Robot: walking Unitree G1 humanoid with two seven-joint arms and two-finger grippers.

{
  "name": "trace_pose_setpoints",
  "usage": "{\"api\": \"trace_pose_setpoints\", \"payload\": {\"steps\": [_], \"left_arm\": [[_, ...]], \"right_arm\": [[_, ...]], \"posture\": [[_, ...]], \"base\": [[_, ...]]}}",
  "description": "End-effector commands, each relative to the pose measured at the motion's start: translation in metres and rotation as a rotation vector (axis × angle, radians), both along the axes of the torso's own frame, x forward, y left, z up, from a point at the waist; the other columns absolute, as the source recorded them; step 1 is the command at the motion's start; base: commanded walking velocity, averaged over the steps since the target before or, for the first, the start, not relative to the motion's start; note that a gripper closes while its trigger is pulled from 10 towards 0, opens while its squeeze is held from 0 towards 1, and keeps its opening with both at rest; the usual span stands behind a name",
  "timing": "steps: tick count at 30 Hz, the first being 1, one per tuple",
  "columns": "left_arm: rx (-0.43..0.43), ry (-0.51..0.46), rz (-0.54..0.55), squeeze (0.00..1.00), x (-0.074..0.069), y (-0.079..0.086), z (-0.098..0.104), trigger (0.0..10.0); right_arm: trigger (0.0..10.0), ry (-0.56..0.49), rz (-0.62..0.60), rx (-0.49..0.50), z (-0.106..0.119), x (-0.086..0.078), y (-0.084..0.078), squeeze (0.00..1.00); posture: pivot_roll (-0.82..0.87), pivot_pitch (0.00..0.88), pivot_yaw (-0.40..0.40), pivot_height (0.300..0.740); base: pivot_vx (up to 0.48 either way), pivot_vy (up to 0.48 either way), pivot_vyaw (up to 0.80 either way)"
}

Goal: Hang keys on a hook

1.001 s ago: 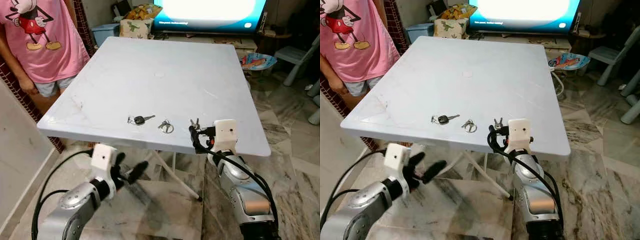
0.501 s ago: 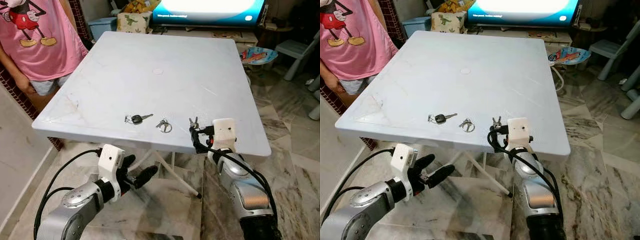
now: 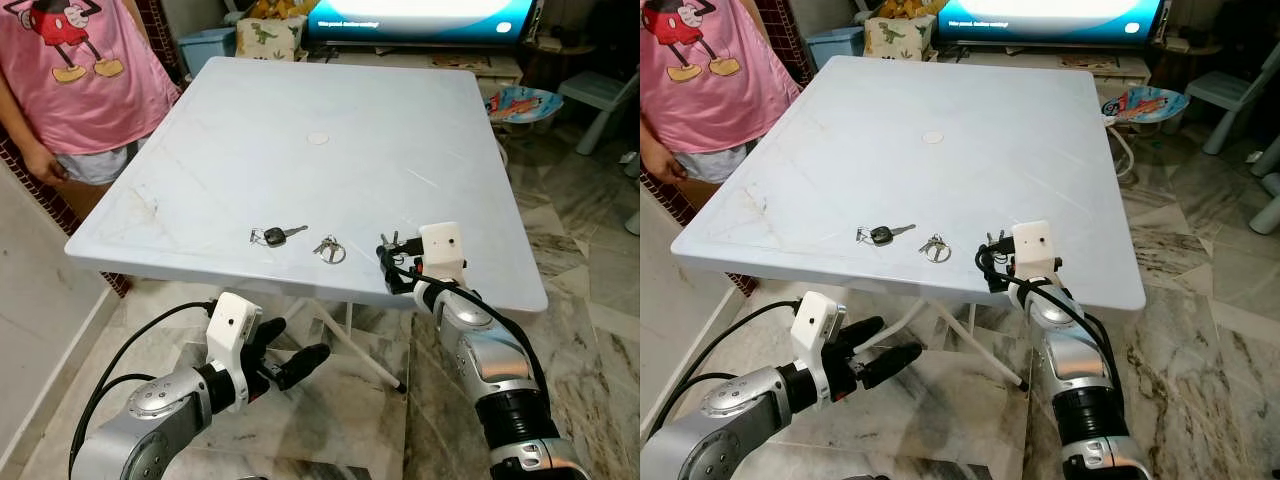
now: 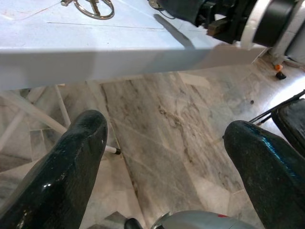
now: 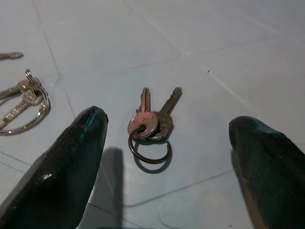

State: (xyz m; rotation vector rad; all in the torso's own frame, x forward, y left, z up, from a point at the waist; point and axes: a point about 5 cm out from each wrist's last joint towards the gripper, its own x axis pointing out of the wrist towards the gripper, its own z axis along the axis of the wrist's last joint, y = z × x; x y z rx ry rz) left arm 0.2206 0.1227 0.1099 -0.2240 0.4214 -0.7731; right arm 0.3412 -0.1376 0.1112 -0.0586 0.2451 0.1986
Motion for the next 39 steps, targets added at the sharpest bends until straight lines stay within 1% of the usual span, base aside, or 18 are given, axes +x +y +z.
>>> {"api": "trace_pose_setpoints", "payload": {"steps": [1,3,4,5,6,8,9,26,39], "left_arm": [[0.005,-0.009,-0.012,0.0,-0.002,0.0,0.004,10.0],[0.007,-0.007,-0.01,0.0,-0.003,0.001,0.004,10.0],[0.01,-0.007,-0.008,0.0,-0.003,0.002,0.005,10.0],[0.01,-0.007,-0.008,0.0,-0.003,0.002,0.005,10.0],[0.011,-0.007,-0.007,0.0,-0.003,0.003,0.005,10.0],[0.011,-0.007,-0.006,0.0,-0.003,0.003,0.005,10.0],[0.012,-0.007,-0.005,0.0,-0.003,0.003,0.005,10.0],[0.005,-0.005,-0.005,0.0,-0.002,0.002,0.005,10.0],[0.006,-0.003,-0.009,0.0,-0.002,0.001,0.005,10.0]], "right_arm": [[10.0,-0.003,0.005,0.017,0.0,0.003,-0.001,0.0],[10.0,0.009,0.016,0.036,-0.002,0.006,0.002,0.0],[9.1,0.01,0.026,0.048,-0.003,0.007,0.005,0.0],[9.1,0.009,0.029,0.051,-0.002,0.007,0.005,0.0],[4.4,0.011,0.039,0.056,-0.003,0.007,0.007,0.0],[4.4,0.012,0.046,0.059,-0.003,0.007,0.008,0.0],[0.0,0.013,0.051,0.065,-0.003,0.007,0.009,0.0],[0.0,0.014,0.062,0.081,-0.004,0.009,0.017,0.0],[0.0,0.01,0.044,0.074,-0.005,0.009,0.016,0.0]], "posture": [[0.11,0.129,0.029,0.74],[0.12,0.13,0.029,0.74],[0.12,0.13,0.029,0.74],[0.12,0.13,0.029,0.74],[0.12,0.13,0.029,0.74],[0.12,0.13,0.029,0.74],[0.12,0.13,0.029,0.74],[0.12,0.12,0.025,0.74],[0.12,0.121,0.028,0.74]], "base": [[0.0,0.0,0.0],[0.0,0.0,0.0],[0.0,0.0,0.0],[0.0,0.0,0.0],[0.0,0.0,0.0],[0.0,0.0,0.0],[0.0,0.0,0.0],[0.0,0.0,0.0],[0.0,0.0,0.0]]}}
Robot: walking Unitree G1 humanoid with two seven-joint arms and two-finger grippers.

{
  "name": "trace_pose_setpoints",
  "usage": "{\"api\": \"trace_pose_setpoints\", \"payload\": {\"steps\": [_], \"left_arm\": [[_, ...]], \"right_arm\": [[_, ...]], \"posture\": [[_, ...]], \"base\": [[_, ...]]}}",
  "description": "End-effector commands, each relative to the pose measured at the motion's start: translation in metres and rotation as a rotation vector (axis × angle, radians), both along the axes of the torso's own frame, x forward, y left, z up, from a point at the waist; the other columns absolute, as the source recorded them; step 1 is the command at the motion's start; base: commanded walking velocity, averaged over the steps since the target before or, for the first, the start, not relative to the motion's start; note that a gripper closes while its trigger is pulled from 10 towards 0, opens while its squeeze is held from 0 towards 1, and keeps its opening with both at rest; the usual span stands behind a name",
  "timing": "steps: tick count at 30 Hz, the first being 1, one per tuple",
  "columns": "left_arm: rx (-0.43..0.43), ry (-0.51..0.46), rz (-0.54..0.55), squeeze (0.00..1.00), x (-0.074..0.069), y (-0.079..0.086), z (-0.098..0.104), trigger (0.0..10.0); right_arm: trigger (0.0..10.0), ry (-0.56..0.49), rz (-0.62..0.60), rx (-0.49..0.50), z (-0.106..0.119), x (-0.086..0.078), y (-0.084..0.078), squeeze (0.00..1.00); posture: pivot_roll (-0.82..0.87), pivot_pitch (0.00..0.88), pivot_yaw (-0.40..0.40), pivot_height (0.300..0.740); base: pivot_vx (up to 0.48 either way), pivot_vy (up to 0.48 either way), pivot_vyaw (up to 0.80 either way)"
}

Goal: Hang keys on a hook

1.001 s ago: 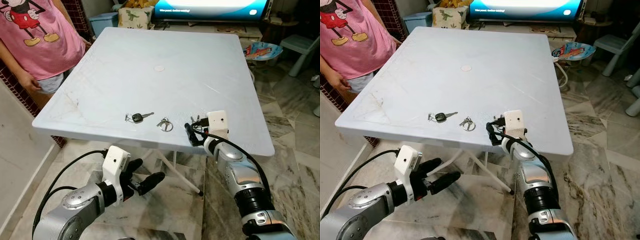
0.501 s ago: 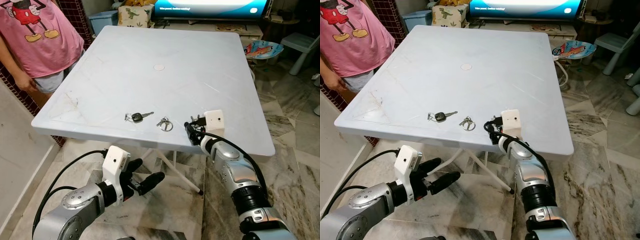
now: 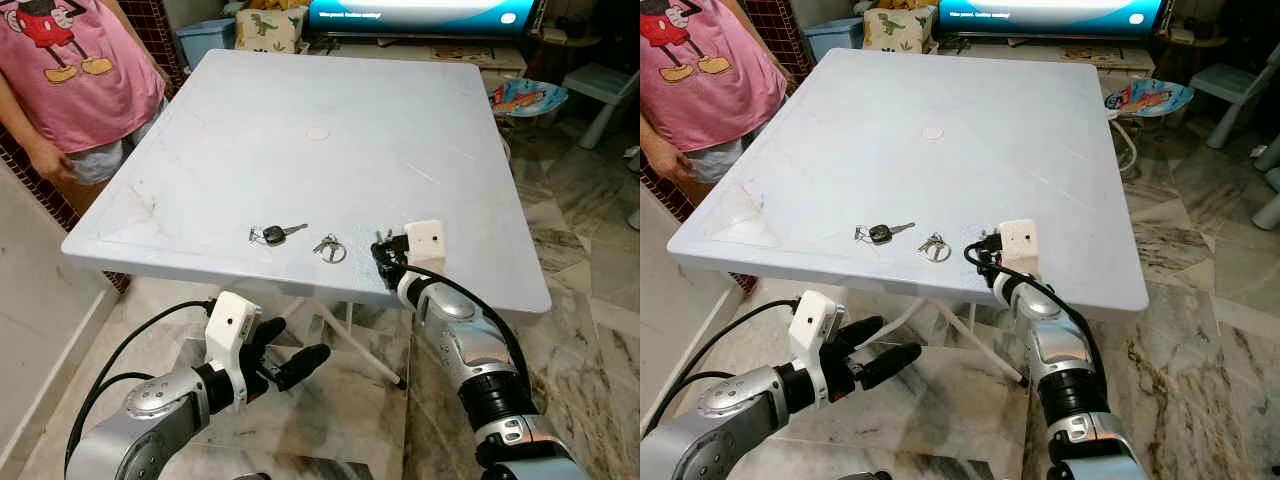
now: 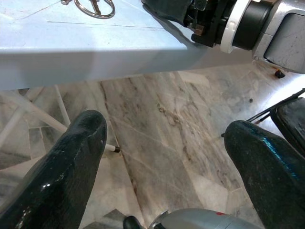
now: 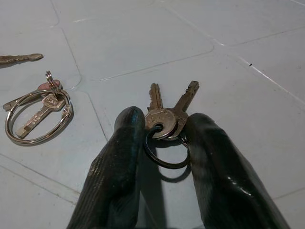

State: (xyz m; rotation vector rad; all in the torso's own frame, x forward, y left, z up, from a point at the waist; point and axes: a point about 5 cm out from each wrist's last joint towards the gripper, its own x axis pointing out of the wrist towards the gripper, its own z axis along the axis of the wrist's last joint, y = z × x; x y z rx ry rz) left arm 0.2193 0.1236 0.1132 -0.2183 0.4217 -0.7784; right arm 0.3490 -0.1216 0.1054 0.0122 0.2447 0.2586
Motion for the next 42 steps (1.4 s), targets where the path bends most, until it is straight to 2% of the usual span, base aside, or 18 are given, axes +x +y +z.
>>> {"api": "trace_pose_setpoints", "payload": {"steps": [1,8,11,13,17,19,20,25,30,36,37,38,42], "left_arm": [[0.002,-0.001,-0.003,0.0,-0.001,0.0,0.002,10.0],[0.009,-0.004,-0.003,0.0,0.0,0.001,0.002,10.0],[0.015,-0.007,0.0,0.0,0.0,0.002,0.002,10.0],[0.028,-0.029,0.025,0.0,0.003,0.004,0.003,10.0],[0.045,-0.062,0.058,0.0,0.007,0.006,0.004,10.0],[0.054,-0.093,0.11,0.0,0.015,0.01,0.007,10.0],[0.054,-0.093,0.111,0.0,0.015,0.01,0.007,10.0],[0.057,-0.095,0.105,0.0,0.014,0.01,0.006,10.0],[0.059,-0.092,0.099,0.0,0.013,0.009,0.005,10.0],[0.064,-0.101,0.096,0.0,0.013,0.008,0.005,10.0],[0.065,-0.101,0.095,0.0,0.013,0.008,0.005,10.0],[0.064,-0.1,0.093,0.0,0.013,0.008,0.005,10.0],[0.065,-0.098,0.089,0.0,0.014,0.007,0.004,10.0]], "right_arm": [[0.0,0.002,-0.007,-0.003,0.001,0.001,0.0,0.0],[0.0,0.009,-0.046,-0.028,-0.001,0.002,-0.004,0.0],[0.0,-0.002,-0.081,-0.068,-0.001,0.003,-0.007,0.0],[0.0,-0.061,-0.128,-0.145,0.004,0.003,-0.014,0.0],[0.0,-0.14,-0.162,-0.216,0.012,0.003,-0.018,0.0],[0.0,-0.292,-0.197,-0.365,0.027,0.003,-0.021,0.0],[0.0,-0.31,-0.199,-0.383,0.03,0.002,-0.022,0.0],[0.0,-0.377,-0.222,-0.506,0.035,0.002,-0.024,0.0],[0.0,-0.36,-0.239,-0.524,0.031,0.001,-0.025,0.0],[0.0,-0.402,-0.228,-0.646,0.029,-0.003,-0.023,0.0],[8.3,-0.347,-0.216,-0.62,0.022,-0.003,-0.023,0.0],[10.0,-0.275,-0.206,-0.578,0.013,-0.004,-0.023,0.0],[10.0,-0.231,-0.192,-0.571,0.007,-0.004,-0.026,0.0]], "posture": [[0.12,0.121,0.028,0.74],[0.12,0.121,0.03,0.74],[0.12,0.122,0.03,0.74],[0.12,0.122,0.032,0.74],[0.12,0.122,0.032,0.74],[0.12,0.122,0.032,0.74],[0.12,0.122,0.032,0.74],[0.12,0.122,0.032,0.74],[0.11,0.122,0.03,0.74],[0.11,0.122,0.03,0.74],[0.11,0.122,0.03,0.74],[0.11,0.122,0.03,0.74],[0.11,0.12,0.033,0.74]], "base": [[0.0,0.0,0.0],[0.0,0.0,0.0],[0.0,0.0,0.0],[0.0,0.0,0.0],[0.0,0.0,0.0],[0.0,0.0,0.0],[0.0,0.0,0.0],[0.0,0.0,0.0],[0.0,0.0,0.0],[0.0,0.0,0.0],[0.0,0.0,0.0],[0.0,0.0,0.0],[0.0,0.0,0.0]]}}
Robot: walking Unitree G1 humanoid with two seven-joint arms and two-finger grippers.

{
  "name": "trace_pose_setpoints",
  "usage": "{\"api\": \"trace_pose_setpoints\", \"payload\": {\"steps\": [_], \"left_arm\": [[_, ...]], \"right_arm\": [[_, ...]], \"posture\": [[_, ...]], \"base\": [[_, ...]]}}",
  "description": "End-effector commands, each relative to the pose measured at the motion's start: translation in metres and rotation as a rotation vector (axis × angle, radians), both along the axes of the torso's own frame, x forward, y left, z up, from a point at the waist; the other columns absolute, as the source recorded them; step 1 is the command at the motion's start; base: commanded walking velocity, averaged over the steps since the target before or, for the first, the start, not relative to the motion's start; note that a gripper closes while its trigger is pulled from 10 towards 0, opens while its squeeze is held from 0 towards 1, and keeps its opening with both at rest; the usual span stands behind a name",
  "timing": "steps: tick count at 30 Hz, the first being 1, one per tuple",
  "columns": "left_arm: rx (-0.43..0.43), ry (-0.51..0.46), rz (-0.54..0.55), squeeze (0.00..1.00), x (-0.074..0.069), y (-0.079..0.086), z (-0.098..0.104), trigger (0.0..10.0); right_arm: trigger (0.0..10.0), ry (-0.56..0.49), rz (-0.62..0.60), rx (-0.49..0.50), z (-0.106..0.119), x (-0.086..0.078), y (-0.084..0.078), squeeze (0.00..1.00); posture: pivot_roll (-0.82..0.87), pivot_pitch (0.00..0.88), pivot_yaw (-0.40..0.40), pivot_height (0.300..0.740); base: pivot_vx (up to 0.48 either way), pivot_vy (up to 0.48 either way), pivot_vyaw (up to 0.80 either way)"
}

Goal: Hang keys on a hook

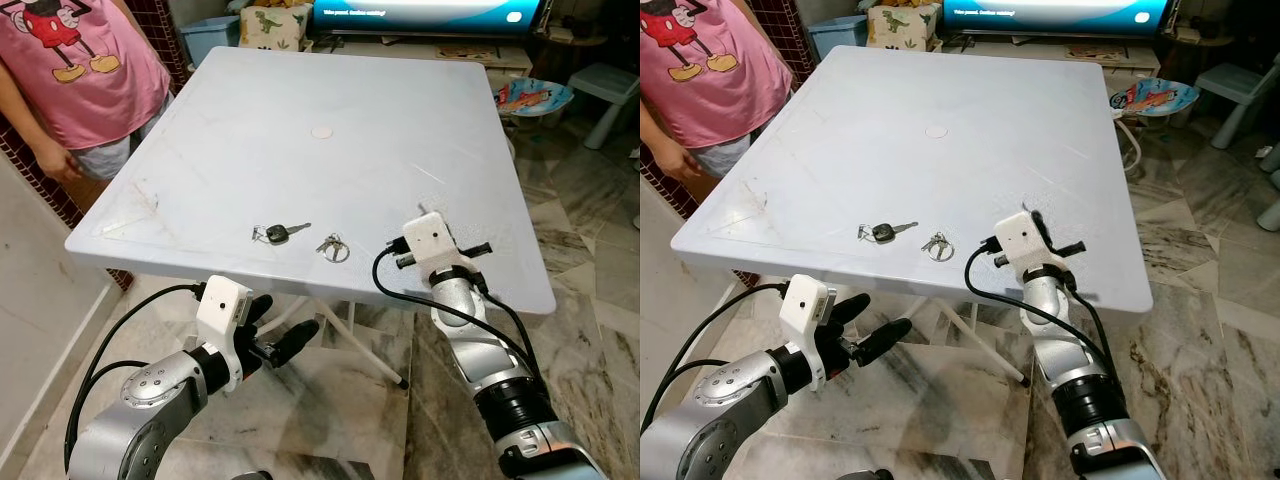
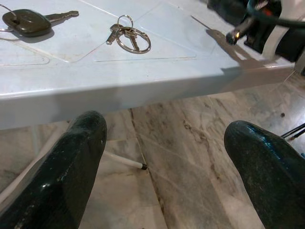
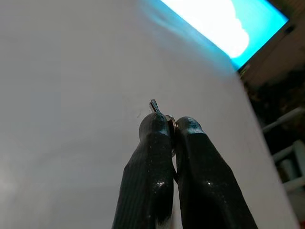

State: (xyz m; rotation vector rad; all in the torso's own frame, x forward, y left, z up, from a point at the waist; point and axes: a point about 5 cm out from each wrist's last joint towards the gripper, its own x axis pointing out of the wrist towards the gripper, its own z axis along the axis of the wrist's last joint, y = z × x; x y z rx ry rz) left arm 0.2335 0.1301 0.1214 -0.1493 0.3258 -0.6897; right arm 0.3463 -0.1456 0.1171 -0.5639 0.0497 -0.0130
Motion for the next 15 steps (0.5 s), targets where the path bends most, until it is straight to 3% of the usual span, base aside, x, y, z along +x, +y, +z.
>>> {"api": "trace_pose_setpoints", "payload": {"steps": [1,2,3,4,15], "left_arm": [[0.021,0.013,0.0,0.0,-0.0009,0.0005,-0.0048,10.0],[0.02,0.015,-0.001,0.0,-0.0014,0.0002,-0.0051,10.0],[0.02,0.016,-0.002,0.0,-0.0017,0.0001,-0.0053,10.0],[0.02,0.017,-0.003,0.0,-0.002,0.0,-0.0055,10.0],[0.028,0.017,-0.01,0.0,-0.0016,-0.0007,-0.0062,10.0]], "right_arm": [[10.0,0.046,-0.017,0.04,-0.0073,-0.0019,-0.0046,0.03],[10.0,0.056,-0.021,0.051,-0.0086,-0.0019,-0.0055,0.8],[10.0,0.062,-0.022,0.055,-0.0094,-0.0019,-0.006,0.8],[10.0,0.064,-0.021,0.057,-0.0098,-0.0019,-0.0061,1.0],[10.0,0.077,0.04,0.068,-0.0086,-0.0009,0.0028,1.0]], "posture": [[0.11,0.121,0.031,0.74],[0.11,0.121,0.031,0.74],[0.11,0.121,0.031,0.74],[0.11,0.121,0.031,0.74],[0.11,0.114,0.028,0.74]], "base": [[0.0,0.0,0.0],[0.0,0.0,0.0],[0.0,0.0,0.0],[0.0,0.0,0.0],[0.0,0.0,0.0]]}}
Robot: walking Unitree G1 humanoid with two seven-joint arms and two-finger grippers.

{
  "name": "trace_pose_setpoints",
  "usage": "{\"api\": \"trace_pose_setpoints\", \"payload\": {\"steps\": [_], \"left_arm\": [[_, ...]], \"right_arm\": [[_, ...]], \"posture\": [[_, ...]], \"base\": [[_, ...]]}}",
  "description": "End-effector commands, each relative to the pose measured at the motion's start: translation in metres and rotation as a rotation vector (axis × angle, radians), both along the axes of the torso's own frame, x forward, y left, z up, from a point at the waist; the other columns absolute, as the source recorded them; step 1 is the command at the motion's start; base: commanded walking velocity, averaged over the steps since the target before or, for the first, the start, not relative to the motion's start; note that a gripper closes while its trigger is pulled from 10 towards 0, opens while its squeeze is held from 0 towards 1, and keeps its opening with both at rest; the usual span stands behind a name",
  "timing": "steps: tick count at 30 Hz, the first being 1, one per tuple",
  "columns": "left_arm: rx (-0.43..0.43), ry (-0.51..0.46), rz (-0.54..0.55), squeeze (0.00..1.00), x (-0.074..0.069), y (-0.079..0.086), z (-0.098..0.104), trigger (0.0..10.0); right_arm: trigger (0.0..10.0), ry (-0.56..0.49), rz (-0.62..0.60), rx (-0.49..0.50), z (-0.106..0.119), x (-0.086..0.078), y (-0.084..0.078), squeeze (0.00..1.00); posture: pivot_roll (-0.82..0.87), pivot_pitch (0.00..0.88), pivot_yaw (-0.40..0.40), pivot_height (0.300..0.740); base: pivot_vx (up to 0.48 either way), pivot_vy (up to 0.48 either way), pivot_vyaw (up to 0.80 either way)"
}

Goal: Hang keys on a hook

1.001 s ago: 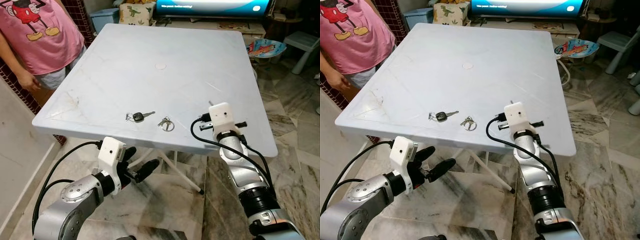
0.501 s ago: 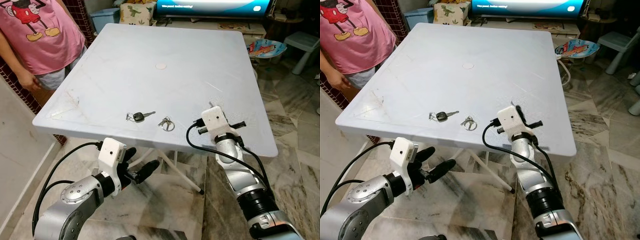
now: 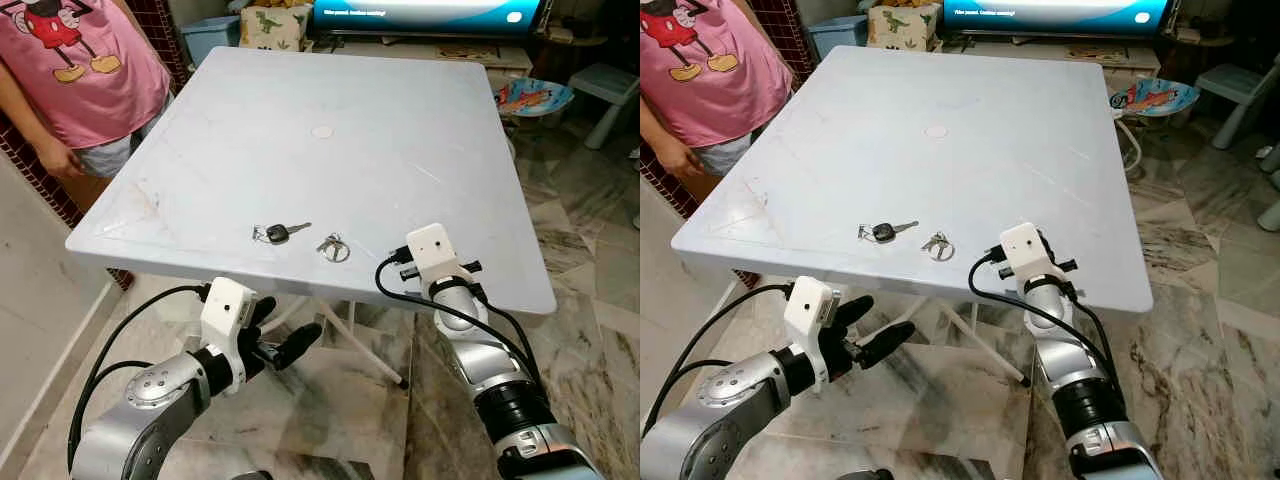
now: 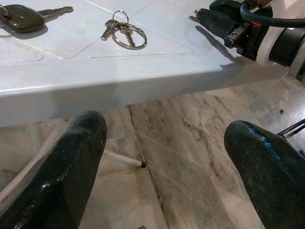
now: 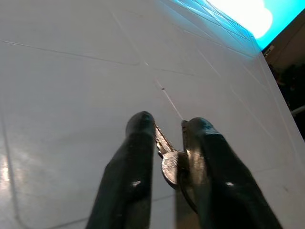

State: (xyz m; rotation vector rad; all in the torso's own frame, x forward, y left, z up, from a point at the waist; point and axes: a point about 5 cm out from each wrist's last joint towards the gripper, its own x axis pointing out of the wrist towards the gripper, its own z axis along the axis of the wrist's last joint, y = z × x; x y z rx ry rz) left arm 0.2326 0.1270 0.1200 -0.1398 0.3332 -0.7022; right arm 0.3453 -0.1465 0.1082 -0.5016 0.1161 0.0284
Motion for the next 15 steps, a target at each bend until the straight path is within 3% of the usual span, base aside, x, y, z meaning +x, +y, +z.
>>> {"api": "trace_pose_setpoints", "payload": {"steps": [1,7,15], "left_arm": [[0.02,0.013,0.004,0.0,-0.0006,0.0024,-0.0048,10.0],[0.023,0.01,0.0,0.0,-0.0006,0.002,-0.0047,10.0],[0.025,0.008,-0.003,0.0,-0.0002,0.0013,-0.0053,10.0]], "right_arm": [[10.0,-0.003,0.03,0.002,0.0014,-0.0001,0.005,1.0],[10.0,-0.023,0.062,-0.014,0.0093,-0.0018,0.011,1.0],[10.0,0.028,0.065,-0.029,0.0026,-0.0079,0.0063,1.0]], "posture": [[0.11,0.114,0.028,0.74],[0.11,0.114,0.028,0.74],[0.11,0.108,0.026,0.74]], "base": [[0.0,0.0,0.0],[0.0,0.0,0.0],[0.0,0.0,0.0]]}}
